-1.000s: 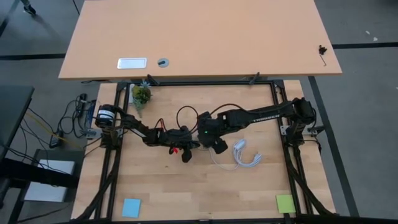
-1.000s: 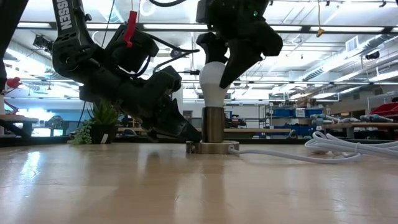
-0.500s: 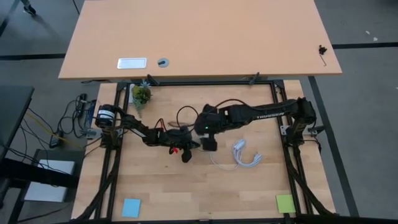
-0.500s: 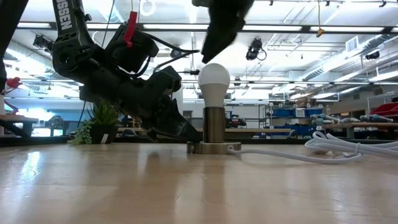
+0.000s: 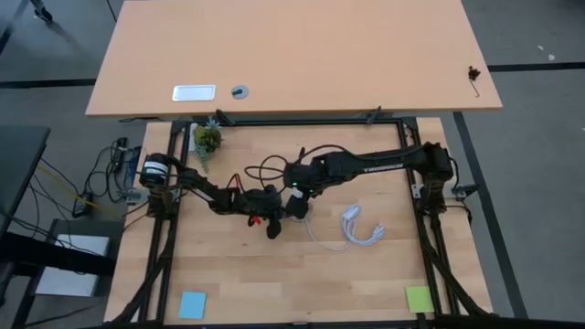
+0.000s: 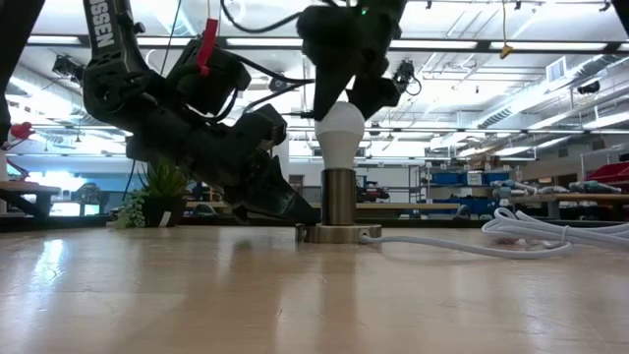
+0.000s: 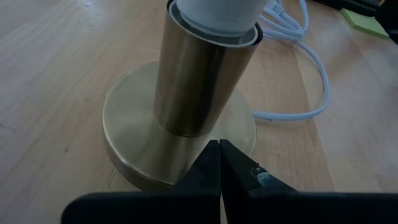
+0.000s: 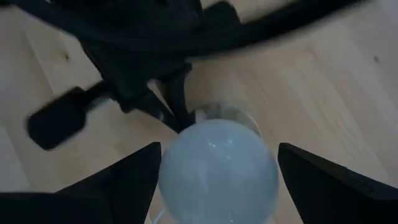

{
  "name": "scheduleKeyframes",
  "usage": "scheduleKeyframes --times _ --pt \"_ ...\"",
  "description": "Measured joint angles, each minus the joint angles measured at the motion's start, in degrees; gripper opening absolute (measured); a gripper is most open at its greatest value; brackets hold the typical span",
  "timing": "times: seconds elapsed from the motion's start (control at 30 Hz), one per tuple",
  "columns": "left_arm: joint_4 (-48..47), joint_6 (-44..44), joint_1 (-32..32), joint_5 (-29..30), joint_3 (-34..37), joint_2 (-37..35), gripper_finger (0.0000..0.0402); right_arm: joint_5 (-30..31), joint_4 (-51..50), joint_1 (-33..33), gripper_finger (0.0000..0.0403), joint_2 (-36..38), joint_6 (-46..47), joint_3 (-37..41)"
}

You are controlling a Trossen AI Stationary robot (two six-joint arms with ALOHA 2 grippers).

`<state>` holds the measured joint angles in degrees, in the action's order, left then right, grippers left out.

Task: Screw lightbulb
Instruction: Remove the lightbulb from the lamp socket

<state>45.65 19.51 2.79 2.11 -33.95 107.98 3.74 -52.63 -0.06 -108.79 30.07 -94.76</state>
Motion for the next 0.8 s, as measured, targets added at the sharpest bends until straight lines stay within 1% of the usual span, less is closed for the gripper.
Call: scheduleKeyframes --times 0.1,0.23,0.3,0.4,0.53,0.63,0.7,0.8 --pt "0.0 -0.07 -0.18 -0.42 0.0 0.0 0.0 -0.39 -0.67 -0.15 0.0325 -1.34 -0.68 -0.11" --pt "0.03 -0.11 -0.18 -0.38 -0.06 0.02 0.0 -0.73 -1.21 -0.29 0.0307 -1.79 -6.14 -0.01" --pt "0.02 -0.17 -0.2 -0.36 -0.06 0.02 0.0 -0.76 -1.19 -0.28 0.0295 -1.79 -11.63 -0.02" --pt "0.02 -0.94 -0.22 -0.35 -0.06 0.02 0.0 -1.08 -1.23 -0.28 0.0281 -1.77 -23.69 -0.02" --pt "0.02 -0.94 -0.22 -0.39 -0.07 0.02 0.0 -1.68 -1.23 -0.25 0.0284 -1.77 -41.79 -0.02" --pt "0.03 -0.94 -0.22 -0.54 -0.07 0.0 0.0 -1.7 -1.57 -0.24 0.0288 -1.7 -53.56 -0.02" --pt "0.07 -0.93 -0.22 -0.62 -0.07 0.0 0.0 -1.65 -1.52 -0.24 0.0288 -1.7 -57.54 -0.02" --pt "0.04 -0.92 -0.22 -0.72 -0.07 0.0 0.0 -1.1 -1.43 0.08 0.0289 -1.7 -57.64 -0.02"
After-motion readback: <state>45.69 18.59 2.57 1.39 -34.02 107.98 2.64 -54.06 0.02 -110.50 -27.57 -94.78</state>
